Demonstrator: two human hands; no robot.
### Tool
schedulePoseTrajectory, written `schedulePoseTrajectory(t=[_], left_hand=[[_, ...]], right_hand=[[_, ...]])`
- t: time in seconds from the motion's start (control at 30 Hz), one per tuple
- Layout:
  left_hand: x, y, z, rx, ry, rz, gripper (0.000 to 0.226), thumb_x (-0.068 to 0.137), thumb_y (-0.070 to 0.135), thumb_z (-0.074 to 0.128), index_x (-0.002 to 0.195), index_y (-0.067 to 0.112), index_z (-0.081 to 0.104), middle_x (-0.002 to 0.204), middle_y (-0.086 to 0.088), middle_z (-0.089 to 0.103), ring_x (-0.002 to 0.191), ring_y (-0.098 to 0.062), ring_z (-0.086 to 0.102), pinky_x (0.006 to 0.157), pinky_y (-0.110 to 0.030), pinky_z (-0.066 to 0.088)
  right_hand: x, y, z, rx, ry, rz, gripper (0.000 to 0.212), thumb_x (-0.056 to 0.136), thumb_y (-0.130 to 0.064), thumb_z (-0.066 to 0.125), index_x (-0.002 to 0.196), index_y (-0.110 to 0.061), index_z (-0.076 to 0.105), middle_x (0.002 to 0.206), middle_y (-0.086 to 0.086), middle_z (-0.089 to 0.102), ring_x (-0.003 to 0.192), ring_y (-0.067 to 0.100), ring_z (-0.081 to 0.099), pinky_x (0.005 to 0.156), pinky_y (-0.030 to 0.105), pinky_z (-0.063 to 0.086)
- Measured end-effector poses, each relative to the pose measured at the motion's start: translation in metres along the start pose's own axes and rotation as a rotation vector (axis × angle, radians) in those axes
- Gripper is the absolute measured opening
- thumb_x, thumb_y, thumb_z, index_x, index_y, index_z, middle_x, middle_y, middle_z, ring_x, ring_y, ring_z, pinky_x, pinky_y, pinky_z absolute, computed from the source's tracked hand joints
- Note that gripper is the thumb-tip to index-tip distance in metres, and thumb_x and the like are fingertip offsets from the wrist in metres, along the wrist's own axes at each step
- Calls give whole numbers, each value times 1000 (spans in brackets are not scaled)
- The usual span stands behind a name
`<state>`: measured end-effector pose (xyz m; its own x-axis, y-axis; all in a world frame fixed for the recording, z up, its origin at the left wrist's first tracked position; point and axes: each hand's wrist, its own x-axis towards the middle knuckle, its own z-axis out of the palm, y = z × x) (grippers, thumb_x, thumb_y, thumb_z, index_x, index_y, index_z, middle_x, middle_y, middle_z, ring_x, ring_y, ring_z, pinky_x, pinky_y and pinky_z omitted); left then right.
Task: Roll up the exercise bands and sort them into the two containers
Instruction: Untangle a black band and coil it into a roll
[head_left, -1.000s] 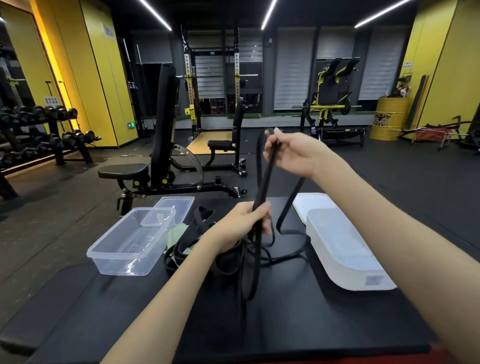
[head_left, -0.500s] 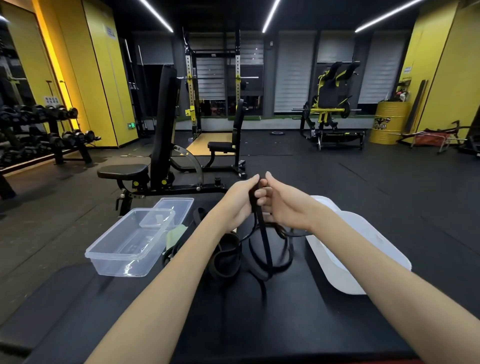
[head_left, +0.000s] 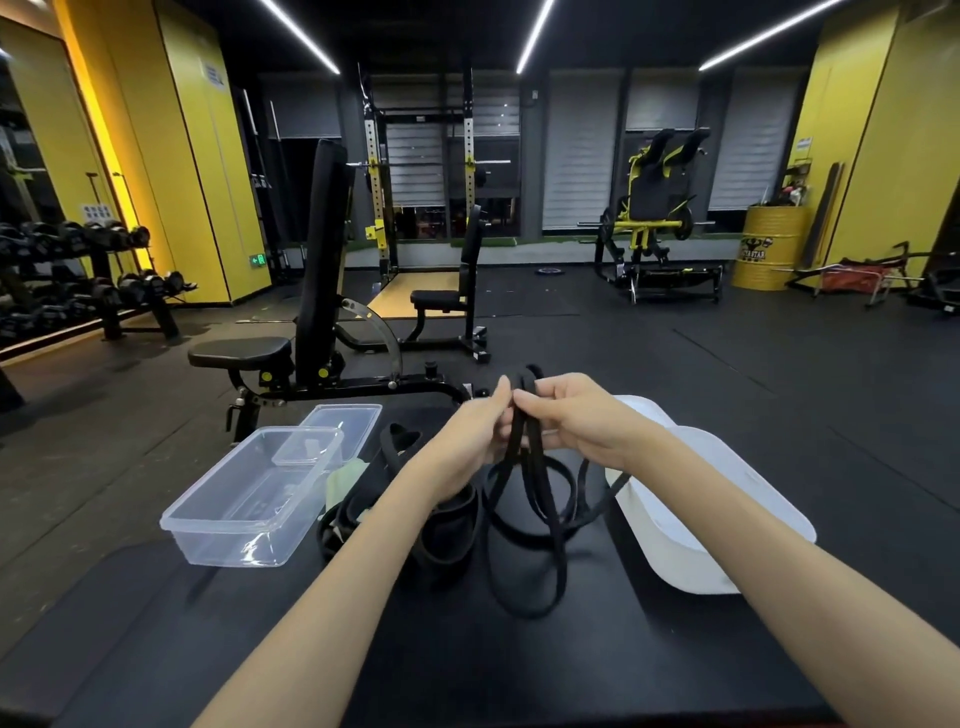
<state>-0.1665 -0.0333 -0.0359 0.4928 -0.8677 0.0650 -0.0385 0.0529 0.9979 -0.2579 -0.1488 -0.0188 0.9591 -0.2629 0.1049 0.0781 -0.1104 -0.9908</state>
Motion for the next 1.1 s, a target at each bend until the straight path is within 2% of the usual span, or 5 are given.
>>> schedulePoseTrajectory(t=[0.13, 0.47, 0.67, 0.87, 1.1], left_hand=[[-14, -26, -2, 29, -170, -63, 62, 93, 63, 28, 123, 20, 59, 112, -4, 70, 107, -21, 65, 98, -37, 47], [-3, -42, 5, -86, 1, 48, 34, 102, 39, 33, 88, 15, 53, 63, 7, 37, 57, -10, 36, 56, -20, 38], [-1, -39, 5, -180, -92, -59, 41, 104, 32, 27, 105, 9, 60, 67, 3, 41, 59, -11, 39, 59, -25, 37], [-10, -52, -4, -83, -193, -63, 25, 102, 25, 41, 117, 15, 59, 103, -2, 67, 91, -18, 64, 85, -32, 49], [-8, -47, -3, 182, -32, 28, 22, 102, 25, 40, 101, 9, 56, 77, 3, 51, 61, -7, 53, 59, -19, 43]], right_hand=[[10, -3, -2, 73, 132, 31, 29, 94, -12, 57, 105, 14, 56, 86, 16, 67, 78, 22, 69, 76, 39, 58], [19, 12, -2, 261, 91, 130, 25, 97, -23, 51, 104, 0, 58, 104, 15, 69, 83, 23, 64, 76, 30, 55], [14, 20, -4, 146, 46, 164, 33, 92, -13, 58, 116, 9, 56, 77, 3, 70, 70, 24, 54, 76, 33, 54], [17, 17, -9, 252, 208, 76, 12, 94, -3, 52, 98, -1, 63, 97, 8, 70, 86, 18, 64, 77, 33, 56], [10, 26, -12, -30, 204, 316, 36, 97, -35, 49, 89, -3, 63, 80, 10, 71, 73, 22, 67, 78, 32, 55]])
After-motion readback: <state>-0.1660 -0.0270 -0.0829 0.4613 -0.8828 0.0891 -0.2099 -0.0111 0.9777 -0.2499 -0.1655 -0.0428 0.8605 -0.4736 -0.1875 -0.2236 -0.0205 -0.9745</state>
